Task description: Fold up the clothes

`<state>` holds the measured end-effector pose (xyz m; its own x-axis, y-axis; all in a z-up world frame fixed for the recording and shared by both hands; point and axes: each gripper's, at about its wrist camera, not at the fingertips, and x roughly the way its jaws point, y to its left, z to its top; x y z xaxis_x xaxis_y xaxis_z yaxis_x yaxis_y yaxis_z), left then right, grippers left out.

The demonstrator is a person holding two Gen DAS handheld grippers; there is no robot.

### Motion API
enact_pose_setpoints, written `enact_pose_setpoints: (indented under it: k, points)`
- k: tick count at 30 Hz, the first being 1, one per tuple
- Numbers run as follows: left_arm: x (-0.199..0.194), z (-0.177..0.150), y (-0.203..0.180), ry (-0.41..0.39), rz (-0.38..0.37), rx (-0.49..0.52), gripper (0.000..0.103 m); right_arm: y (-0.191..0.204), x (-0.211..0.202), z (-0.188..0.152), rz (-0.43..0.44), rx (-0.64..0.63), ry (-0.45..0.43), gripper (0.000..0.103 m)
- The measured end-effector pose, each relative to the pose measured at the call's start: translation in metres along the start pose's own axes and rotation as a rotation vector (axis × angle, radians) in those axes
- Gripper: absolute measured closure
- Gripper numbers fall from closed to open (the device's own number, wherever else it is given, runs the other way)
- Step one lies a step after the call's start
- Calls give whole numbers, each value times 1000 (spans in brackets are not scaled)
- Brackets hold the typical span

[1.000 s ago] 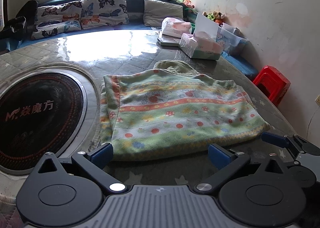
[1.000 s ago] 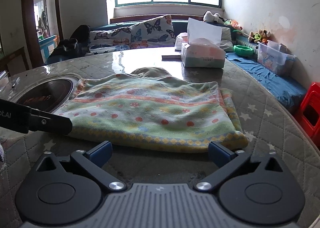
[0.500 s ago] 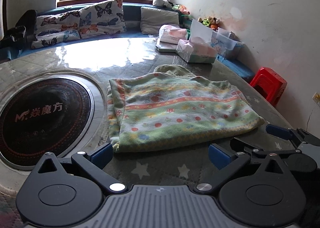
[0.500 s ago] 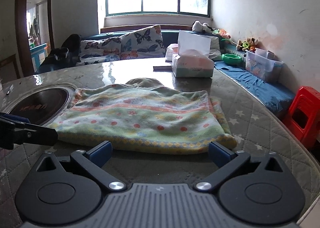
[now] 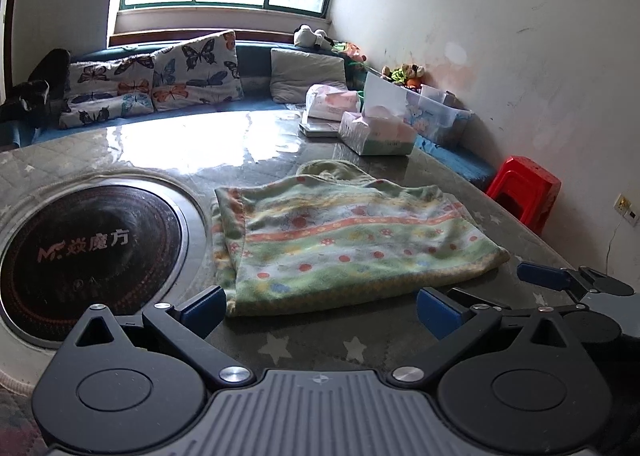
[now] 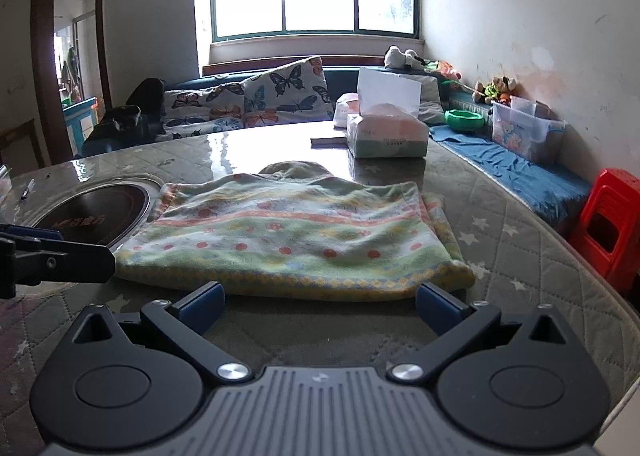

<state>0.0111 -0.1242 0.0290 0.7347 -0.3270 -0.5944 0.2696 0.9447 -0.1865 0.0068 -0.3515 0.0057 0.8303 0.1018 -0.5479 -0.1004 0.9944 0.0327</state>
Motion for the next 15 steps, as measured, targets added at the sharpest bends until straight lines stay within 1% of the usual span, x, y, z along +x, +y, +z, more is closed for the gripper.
enact_pose_setpoints:
  k: [2, 7, 11, 15]
  points:
    - [0, -2, 0, 9, -15, -1, 0, 0, -1, -1, 1, 5, 2, 0]
    - [2, -6, -4, 33, -7, 3, 0, -1, -2, -5, 1, 3, 11, 0]
    - [3, -8, -5, 53, 9, 0, 0, 0, -4, -10, -17, -7, 18, 0]
    - [3, -13, -6, 71, 31, 5, 0, 0, -6, -13, -8, 3, 25, 0]
